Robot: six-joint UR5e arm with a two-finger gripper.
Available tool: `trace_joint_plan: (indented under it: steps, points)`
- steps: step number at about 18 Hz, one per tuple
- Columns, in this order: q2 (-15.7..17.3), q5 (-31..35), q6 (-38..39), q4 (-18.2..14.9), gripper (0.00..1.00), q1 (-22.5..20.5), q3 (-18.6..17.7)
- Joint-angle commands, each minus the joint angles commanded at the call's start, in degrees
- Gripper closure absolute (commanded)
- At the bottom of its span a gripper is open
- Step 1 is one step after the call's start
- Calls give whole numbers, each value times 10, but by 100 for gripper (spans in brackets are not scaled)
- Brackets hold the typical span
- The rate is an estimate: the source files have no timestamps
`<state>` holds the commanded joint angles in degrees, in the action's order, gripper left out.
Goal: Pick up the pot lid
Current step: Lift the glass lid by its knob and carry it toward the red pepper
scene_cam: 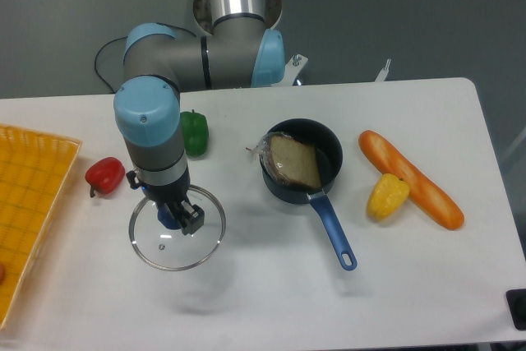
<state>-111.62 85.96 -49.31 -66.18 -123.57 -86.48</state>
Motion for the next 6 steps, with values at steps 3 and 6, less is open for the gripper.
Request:
trace_joint_plan:
  steps: [3, 6]
  points:
    - [4, -1, 0, 0, 43, -3, -4]
    - [5, -2, 0, 1, 43, -4, -9]
